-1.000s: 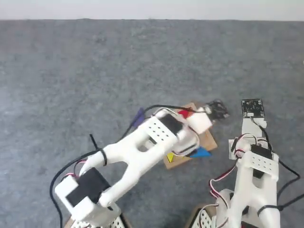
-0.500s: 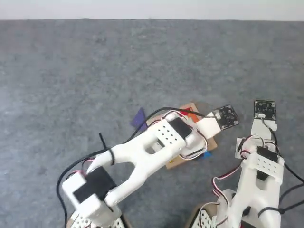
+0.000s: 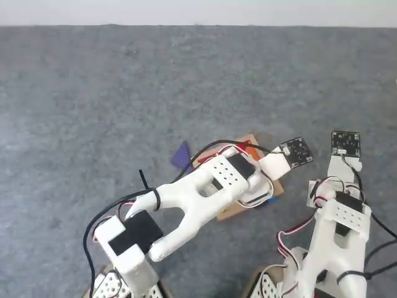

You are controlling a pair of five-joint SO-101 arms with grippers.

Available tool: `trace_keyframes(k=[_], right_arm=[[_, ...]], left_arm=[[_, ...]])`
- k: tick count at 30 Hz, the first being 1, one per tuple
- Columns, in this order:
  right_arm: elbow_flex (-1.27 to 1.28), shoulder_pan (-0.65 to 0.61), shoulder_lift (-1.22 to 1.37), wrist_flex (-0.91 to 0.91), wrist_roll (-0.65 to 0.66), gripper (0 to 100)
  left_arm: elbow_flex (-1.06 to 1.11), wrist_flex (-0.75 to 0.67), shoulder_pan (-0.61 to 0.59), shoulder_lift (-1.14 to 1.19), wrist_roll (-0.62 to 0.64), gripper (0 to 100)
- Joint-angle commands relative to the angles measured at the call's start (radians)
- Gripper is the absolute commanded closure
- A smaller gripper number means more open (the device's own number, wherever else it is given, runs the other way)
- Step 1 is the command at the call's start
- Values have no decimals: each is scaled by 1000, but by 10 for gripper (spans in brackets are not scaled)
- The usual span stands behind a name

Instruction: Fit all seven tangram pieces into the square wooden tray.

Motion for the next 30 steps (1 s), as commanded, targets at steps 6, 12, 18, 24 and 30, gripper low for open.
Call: trace_keyframes(k=[6, 12, 18, 24, 30], right_arm=[[-9, 4, -28, -16, -5, 992], [-9, 4, -28, -16, -5, 992], [-9, 4, -30, -16, -6, 992], [-9, 4, -30, -15, -6, 992], [-9, 4, -27, -16, -6, 992]], left_arm=[[-41, -2, -94, -12, -12, 797], [-47, 6, -91, -14, -12, 797], [-142, 3, -94, -3, 41, 797], [-160, -110, -92, 98, 81, 797], [-234, -58, -91, 195, 68, 797]])
